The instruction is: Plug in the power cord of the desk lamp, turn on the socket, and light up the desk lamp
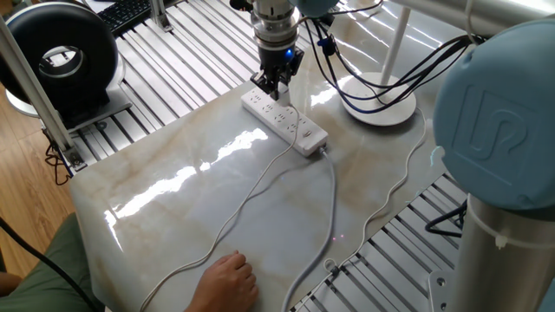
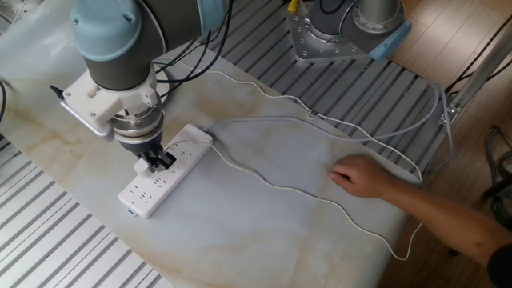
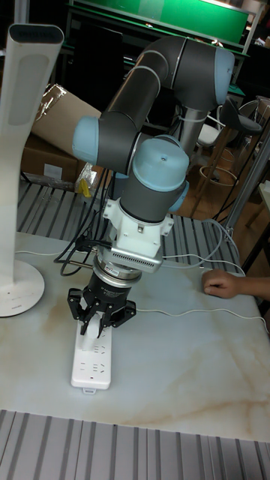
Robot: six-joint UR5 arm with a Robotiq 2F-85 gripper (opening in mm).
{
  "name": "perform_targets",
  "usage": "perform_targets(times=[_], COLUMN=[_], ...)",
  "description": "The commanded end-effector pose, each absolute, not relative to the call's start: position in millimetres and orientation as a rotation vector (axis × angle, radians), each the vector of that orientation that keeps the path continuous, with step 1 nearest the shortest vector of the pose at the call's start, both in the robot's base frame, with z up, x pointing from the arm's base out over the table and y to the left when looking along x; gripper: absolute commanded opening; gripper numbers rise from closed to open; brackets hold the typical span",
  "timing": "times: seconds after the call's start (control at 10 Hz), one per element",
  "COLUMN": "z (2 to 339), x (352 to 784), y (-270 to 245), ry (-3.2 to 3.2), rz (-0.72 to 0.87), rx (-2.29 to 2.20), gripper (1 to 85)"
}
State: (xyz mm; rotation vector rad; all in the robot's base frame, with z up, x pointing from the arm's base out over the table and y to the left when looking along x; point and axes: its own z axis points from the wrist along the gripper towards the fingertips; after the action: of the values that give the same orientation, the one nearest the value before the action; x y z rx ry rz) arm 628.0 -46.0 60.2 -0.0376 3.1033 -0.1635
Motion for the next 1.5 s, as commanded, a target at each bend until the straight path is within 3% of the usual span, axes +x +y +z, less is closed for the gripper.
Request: perform_targets(times=[0.0,1.4], z=[59.0,59.6], x=[624.3,627.8], y=[-44.5,-42.4], ry=[3.109,3.107], rz=[-0.14,-0.154], rx=[-0.032,-0.056], gripper=[1.0,1.0])
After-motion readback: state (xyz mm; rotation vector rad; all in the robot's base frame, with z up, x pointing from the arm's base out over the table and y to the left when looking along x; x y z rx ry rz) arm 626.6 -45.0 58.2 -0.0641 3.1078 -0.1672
